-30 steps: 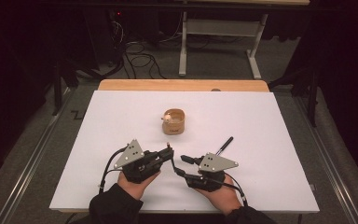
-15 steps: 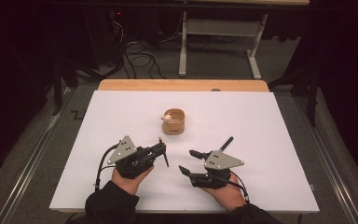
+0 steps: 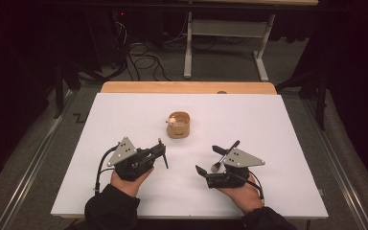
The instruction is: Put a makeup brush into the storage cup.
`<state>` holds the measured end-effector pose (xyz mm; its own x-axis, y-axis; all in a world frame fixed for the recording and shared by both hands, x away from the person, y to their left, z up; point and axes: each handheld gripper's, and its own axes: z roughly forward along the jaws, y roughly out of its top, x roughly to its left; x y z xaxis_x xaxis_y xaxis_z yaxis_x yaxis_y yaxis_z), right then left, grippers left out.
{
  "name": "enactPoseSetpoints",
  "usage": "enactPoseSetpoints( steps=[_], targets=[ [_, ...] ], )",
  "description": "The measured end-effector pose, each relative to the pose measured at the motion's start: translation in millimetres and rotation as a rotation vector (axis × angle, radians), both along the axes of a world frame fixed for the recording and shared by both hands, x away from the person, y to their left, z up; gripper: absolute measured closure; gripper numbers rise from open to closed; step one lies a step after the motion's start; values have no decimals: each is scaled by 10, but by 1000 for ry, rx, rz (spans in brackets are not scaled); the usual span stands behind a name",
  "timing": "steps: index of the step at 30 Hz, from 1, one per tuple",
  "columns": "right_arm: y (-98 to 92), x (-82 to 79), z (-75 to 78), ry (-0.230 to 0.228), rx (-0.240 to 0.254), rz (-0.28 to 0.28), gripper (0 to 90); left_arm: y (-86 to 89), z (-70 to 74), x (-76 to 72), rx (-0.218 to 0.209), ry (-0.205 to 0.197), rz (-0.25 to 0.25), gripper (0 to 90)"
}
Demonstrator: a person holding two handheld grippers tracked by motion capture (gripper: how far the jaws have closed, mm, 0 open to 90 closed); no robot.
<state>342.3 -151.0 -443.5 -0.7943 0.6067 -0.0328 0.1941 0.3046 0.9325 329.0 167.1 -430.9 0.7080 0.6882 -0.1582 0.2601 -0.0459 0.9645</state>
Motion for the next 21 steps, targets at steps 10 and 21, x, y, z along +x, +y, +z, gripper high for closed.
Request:
enactPoseSetpoints(
  steps=[10, 21],
  targets=[
    [-179, 40, 51, -4, 11, -41, 66, 84, -4, 38, 0, 6, 23, 834],
    [-406, 49, 59, -15, 13, -84, 51, 258, -7, 101, -11, 11, 79, 834]
  ],
)
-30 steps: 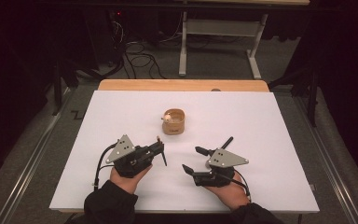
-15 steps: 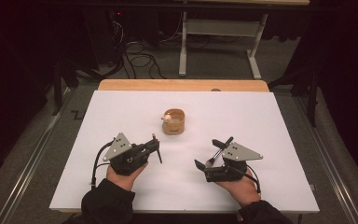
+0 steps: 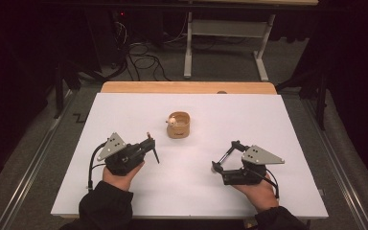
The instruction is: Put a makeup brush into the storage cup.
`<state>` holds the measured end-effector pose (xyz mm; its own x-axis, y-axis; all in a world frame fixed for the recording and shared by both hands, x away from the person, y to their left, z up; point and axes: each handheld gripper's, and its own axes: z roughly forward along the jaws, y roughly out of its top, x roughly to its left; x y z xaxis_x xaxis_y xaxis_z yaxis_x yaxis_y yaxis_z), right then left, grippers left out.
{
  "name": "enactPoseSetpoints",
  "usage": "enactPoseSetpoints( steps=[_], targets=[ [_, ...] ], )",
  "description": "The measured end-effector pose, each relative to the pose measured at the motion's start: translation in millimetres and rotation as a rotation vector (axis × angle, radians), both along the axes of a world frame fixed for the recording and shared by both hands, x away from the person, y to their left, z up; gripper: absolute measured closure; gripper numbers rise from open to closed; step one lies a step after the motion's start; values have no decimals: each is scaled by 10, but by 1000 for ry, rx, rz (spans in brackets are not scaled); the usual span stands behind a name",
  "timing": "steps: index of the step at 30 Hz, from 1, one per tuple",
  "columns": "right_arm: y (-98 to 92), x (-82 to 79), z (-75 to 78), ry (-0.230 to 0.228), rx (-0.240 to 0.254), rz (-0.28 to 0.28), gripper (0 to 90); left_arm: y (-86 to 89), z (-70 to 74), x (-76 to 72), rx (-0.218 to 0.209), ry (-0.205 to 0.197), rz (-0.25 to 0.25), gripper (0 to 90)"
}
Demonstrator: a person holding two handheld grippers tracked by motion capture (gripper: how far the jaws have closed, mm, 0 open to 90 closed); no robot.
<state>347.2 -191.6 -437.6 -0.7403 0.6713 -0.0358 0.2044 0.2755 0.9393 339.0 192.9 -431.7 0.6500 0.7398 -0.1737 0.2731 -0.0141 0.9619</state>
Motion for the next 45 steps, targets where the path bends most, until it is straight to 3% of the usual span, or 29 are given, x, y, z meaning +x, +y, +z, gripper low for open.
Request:
enactPoseSetpoints(
  steps=[11, 22, 24, 35, 45],
  targets=[
    [-254, 7, -52, 6, -14, -59, 51, 74, -15, 27, 18, -5, 39, 834],
    [-374, -23, -98, 10, -17, -72, 55, 63, 39, 49, -13, -3, 47, 834],
    [-378, -18, -97, 12, -8, -71, 61, 40, 53, 63, 2, 0, 49, 834],
    [-357, -27, -91, 5, 0, -60, 68, -15, 331, 165, 2, -17, 59, 834],
    [-338, -29, -100, 9, -7, -54, 73, -102, 500, 383, -27, -4, 54, 834]
  ],
)
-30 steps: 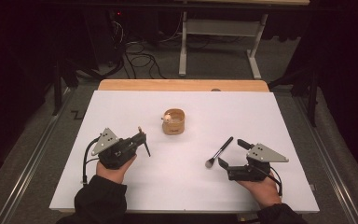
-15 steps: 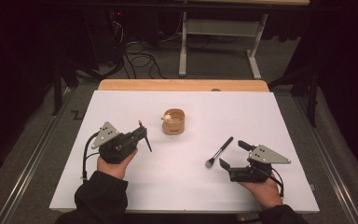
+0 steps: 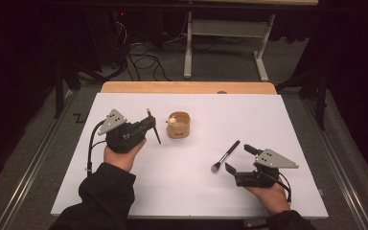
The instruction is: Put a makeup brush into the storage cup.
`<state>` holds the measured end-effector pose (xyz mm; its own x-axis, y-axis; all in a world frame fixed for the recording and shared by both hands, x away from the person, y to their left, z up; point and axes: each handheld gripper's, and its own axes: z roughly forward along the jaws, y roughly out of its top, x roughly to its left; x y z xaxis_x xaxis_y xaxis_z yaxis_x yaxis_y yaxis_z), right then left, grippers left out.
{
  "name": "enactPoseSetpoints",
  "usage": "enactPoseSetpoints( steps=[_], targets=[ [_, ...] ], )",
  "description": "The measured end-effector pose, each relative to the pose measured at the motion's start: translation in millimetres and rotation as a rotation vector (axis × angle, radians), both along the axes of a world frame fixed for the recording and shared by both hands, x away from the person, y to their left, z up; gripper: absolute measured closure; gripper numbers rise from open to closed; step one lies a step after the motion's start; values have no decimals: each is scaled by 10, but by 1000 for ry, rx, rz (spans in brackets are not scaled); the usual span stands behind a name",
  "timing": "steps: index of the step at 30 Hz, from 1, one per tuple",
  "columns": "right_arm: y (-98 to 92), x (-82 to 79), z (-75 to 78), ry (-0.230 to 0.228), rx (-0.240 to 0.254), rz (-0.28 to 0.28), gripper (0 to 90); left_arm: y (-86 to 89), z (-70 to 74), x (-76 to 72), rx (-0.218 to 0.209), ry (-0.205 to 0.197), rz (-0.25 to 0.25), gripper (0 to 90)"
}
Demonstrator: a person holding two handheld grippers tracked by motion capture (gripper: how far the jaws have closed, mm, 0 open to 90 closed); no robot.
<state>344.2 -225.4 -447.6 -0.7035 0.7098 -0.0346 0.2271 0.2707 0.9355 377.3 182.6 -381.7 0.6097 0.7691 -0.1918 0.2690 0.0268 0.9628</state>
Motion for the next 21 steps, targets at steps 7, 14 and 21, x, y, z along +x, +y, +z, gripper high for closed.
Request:
enactPoseSetpoints(
  steps=[7, 14, 21],
  targets=[
    [3, -2, 8, 0, 2, 5, 74, -86, 133, 161, -11, -8, 5, 834],
    [12, -2, 5, 0, 1, 7, 75, -143, 265, 297, -6, -20, 16, 834],
    [25, 5, -2, 1, -4, 10, 74, -197, 312, 407, -11, -18, 26, 835]
  ],
)
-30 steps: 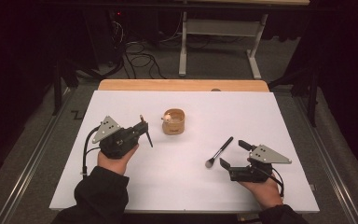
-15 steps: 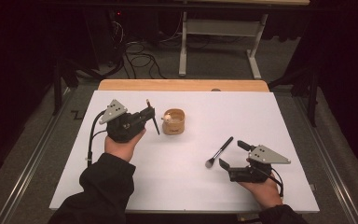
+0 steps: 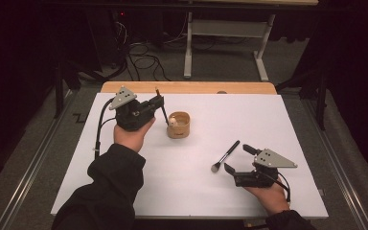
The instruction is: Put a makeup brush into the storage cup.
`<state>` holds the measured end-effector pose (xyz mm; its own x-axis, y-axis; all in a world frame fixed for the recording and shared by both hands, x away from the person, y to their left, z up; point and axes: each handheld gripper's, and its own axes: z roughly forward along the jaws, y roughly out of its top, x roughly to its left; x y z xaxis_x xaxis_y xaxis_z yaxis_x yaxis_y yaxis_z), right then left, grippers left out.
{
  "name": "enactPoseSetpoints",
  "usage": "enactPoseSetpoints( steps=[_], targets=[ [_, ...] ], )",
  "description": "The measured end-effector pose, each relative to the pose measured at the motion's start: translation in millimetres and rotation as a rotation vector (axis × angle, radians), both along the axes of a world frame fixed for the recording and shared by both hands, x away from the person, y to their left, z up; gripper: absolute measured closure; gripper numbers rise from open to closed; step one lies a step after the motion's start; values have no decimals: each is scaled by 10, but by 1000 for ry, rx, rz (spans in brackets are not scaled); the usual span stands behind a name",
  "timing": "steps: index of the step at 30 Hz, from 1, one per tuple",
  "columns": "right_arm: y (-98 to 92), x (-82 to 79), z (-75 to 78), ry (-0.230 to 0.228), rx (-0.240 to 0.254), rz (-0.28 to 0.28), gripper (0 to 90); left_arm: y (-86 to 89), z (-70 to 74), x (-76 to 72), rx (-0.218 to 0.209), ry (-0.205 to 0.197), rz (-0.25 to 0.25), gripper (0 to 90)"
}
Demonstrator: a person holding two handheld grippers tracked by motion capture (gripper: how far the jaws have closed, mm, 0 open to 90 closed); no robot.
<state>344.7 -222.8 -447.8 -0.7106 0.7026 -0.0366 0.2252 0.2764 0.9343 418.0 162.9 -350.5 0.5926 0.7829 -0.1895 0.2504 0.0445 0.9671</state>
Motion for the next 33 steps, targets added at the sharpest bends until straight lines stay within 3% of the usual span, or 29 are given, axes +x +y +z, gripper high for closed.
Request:
enactPoseSetpoints(
  steps=[15, 23, 33],
  targets=[
    [18, -2, -3, 1, 0, 6, 70, -148, 44, 358, 16, 11, 37, 836],
    [8, 4, -8, 7, 6, 5, 70, -201, 37, 454, 27, 7, 53, 836],
    [10, 13, -21, 11, 4, 6, 71, -239, -70, 557, 41, 28, 65, 835]
  ],
)
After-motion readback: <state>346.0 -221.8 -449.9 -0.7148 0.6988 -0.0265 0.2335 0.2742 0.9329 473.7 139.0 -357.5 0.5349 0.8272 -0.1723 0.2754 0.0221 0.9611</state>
